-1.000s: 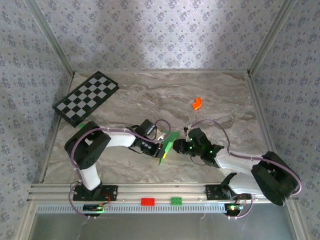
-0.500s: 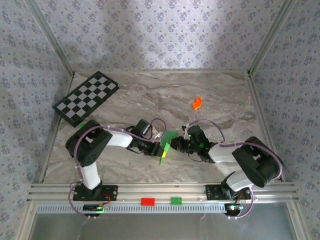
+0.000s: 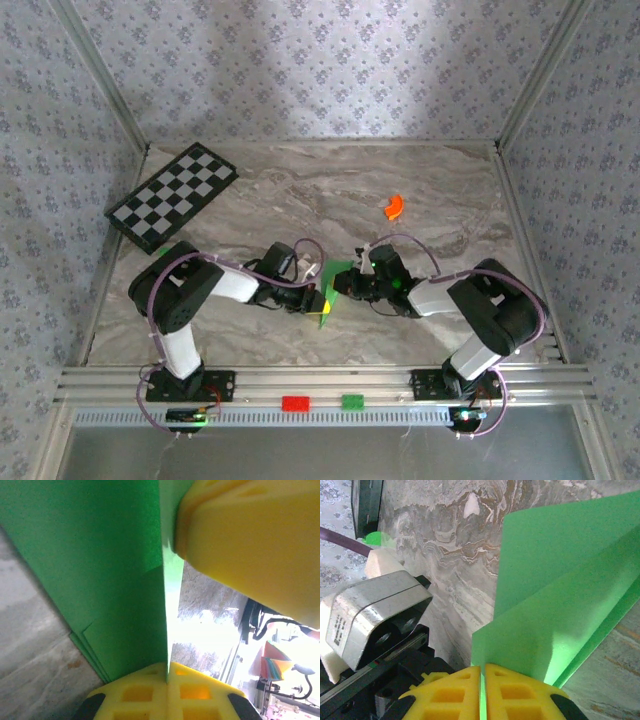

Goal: Fold a paper plane with a square sheet of paper (pick it up from the middle)

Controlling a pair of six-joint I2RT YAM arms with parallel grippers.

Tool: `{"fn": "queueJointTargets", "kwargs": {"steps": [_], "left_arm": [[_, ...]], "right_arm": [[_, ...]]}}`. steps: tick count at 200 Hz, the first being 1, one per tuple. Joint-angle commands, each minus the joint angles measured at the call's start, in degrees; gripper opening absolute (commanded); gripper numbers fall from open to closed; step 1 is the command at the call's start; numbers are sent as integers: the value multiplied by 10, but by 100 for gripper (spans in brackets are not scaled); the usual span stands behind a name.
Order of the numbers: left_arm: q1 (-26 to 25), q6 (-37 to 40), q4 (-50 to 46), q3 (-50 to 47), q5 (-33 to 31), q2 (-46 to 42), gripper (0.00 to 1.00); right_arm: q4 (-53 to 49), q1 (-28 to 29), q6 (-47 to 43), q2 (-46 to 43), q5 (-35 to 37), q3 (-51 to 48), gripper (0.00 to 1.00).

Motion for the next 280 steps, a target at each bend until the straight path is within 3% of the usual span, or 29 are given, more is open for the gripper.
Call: {"fn": "queueJointTargets", "kwargs": {"steps": [1, 235, 280], "left_arm": [[9, -23, 9, -22, -19, 1, 0], [40, -95, 47, -65, -47, 30, 0], [42, -102, 60, -74, -51, 30, 0]], "right_arm": [[10, -4, 6, 13, -15, 13, 12], [24, -18, 11, 81, -45, 42, 13], [27, -22, 15, 55, -39, 35, 15]]}}
